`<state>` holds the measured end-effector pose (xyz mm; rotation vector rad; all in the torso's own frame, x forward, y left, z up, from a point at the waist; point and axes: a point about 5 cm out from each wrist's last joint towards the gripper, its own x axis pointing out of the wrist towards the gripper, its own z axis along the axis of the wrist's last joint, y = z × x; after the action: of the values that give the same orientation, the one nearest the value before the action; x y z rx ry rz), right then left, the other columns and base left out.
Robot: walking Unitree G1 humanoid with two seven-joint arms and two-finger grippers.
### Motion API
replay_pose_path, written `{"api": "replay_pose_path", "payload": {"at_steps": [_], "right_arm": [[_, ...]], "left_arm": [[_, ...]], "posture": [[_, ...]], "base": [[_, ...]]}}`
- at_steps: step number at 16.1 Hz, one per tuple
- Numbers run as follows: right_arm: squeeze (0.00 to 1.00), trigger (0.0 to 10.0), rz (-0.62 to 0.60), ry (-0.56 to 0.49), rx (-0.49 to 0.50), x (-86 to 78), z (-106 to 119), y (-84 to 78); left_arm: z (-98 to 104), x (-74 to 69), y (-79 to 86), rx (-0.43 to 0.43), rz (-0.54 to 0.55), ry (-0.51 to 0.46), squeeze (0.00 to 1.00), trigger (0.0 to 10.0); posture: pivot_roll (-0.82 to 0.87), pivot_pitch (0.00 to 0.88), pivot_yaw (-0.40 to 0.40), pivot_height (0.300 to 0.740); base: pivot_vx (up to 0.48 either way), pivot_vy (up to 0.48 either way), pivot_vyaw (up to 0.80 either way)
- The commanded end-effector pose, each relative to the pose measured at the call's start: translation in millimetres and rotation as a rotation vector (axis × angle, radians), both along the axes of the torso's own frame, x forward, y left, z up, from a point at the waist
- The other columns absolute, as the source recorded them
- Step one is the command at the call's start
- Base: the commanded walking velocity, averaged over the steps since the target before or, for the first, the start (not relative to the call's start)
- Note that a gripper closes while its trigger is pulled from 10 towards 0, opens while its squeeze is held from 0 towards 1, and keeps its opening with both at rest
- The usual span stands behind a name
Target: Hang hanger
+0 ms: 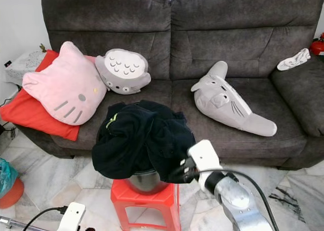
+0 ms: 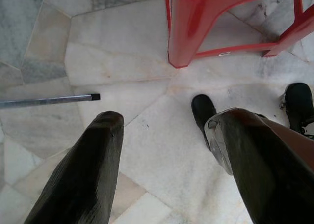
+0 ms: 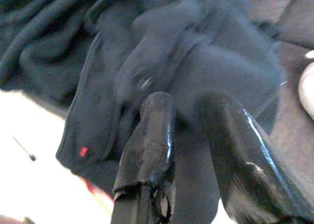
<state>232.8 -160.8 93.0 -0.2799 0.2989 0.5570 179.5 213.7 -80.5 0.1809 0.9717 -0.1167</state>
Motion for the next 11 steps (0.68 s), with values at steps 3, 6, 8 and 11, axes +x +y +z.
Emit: {"api": "replay_pose_path", "payload": {"at_steps": [3, 6, 8, 11], "right_arm": [[0.00, 10.0, 0.157, -0.063, -0.108, -5.9, 10, 10.2], [0.00, 10.0, 0.179, -0.089, -0.208, -1.5, 8, 7.1], [1.00, 10.0, 0.208, -0.114, -0.268, 1.7, 11, 7.2], [1.00, 10.0, 0.219, -0.156, -0.435, 6.3, 11, 0.5]], "left_arm": [[1, 0.2, 4.3, 0.016, -0.005, 0.001, 0.00, 10.0], [1, 0.5, 4.1, 0.016, -0.004, 0.000, 0.00, 10.0], [1, 0.4, 4.0, 0.015, -0.003, 0.001, 0.00, 10.0], [1, 0.4, 4.0, 0.014, -0.004, 0.001, 0.00, 10.0]], "posture": [[-0.09, 0.000, 0.086, 0.740], [-0.09, 0.000, 0.086, 0.740], [-0.09, 0.000, 0.085, 0.740], [-0.09, 0.000, 0.087, 0.740]], "base": [[0.000, 0.000, 0.00], [0.000, 0.000, 0.00], [0.000, 0.000, 0.00], [0.000, 0.000, 0.00]]}}
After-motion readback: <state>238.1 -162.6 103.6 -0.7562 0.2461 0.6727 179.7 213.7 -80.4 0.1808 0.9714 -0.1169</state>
